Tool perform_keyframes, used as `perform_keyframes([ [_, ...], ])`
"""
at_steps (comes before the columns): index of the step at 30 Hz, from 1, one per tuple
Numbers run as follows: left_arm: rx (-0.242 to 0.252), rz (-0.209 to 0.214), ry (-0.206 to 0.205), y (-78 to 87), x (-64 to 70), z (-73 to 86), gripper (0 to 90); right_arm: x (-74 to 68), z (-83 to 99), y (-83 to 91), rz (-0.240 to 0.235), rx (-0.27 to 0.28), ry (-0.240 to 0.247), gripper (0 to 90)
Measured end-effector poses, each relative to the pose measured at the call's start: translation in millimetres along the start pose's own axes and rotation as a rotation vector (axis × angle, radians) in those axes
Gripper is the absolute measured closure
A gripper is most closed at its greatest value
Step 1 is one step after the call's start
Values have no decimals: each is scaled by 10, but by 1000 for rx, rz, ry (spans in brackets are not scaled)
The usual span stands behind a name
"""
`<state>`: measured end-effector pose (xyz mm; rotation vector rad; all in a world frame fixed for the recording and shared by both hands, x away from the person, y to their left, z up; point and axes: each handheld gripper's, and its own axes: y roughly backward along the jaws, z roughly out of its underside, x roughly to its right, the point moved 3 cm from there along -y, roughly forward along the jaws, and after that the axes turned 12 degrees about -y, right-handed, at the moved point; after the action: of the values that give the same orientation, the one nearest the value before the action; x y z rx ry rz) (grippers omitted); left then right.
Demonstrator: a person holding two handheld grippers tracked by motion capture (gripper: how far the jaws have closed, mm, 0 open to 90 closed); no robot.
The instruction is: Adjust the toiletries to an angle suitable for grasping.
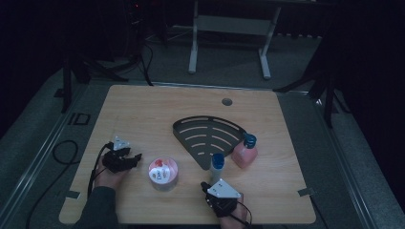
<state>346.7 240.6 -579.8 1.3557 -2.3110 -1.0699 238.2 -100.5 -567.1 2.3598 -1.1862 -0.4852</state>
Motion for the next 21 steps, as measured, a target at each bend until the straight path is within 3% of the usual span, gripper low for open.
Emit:
perform_keyframes([
  [7, 0, 2, 0, 0, 3, -1, 426, 39, 23, -71, 69, -4, 3, 896],
  [21, 0, 3, 0, 0, 5, -2, 427, 176, 61, 15, 92, -11, -10, 897],
])
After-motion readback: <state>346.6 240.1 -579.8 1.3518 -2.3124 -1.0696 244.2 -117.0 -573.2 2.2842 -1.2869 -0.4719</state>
